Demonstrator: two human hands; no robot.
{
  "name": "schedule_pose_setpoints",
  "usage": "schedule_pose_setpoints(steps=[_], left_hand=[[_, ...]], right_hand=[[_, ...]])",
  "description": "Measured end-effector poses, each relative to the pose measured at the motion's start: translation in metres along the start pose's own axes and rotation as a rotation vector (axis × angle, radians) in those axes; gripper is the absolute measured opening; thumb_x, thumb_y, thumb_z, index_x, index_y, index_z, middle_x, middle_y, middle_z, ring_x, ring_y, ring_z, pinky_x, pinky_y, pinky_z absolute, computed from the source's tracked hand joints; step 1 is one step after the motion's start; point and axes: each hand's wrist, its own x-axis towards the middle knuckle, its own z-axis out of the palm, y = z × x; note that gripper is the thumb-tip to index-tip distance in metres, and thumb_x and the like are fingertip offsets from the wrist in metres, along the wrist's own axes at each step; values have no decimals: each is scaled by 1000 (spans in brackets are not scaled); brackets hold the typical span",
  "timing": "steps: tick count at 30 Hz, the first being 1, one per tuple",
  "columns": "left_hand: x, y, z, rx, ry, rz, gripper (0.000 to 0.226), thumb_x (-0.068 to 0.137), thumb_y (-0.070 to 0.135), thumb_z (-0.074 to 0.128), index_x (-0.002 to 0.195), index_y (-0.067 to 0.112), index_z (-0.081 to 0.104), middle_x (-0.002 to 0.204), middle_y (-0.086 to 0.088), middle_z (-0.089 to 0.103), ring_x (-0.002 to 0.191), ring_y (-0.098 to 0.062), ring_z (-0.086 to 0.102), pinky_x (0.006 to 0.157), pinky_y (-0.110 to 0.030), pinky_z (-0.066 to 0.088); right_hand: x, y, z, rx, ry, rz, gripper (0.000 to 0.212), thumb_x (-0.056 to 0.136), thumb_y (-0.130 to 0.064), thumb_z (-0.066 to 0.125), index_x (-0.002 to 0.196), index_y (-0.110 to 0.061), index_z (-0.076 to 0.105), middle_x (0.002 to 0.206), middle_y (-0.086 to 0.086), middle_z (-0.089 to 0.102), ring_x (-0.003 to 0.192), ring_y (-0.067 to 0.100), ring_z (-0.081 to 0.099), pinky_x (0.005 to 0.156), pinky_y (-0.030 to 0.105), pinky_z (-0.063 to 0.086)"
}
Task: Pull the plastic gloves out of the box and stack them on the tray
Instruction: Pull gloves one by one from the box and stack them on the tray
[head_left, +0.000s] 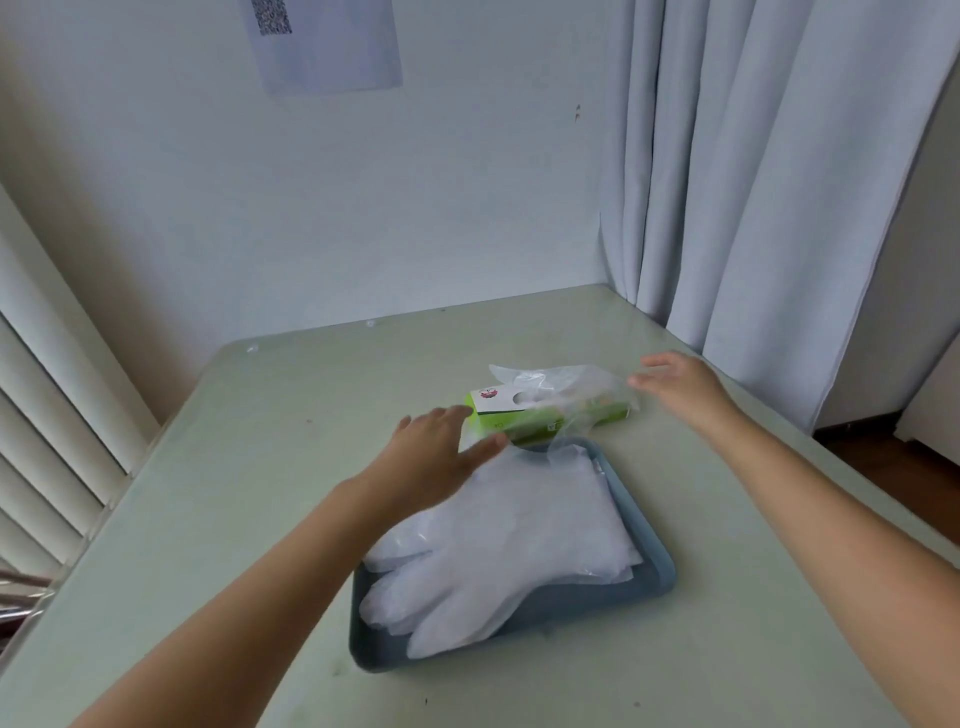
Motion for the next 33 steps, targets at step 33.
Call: schedule_pose_setpoints(steps=[33], left_hand=[[51, 70, 10, -1607, -161, -231, 96, 75, 78, 38, 138, 6, 40, 132, -14, 54, 122, -29, 52, 109, -44, 37]], right_hand=[[-59, -127, -54, 826, -533, -337, 31, 79, 0, 61, 106, -13, 63, 79, 6, 58, 74, 25, 65, 75, 29, 56]])
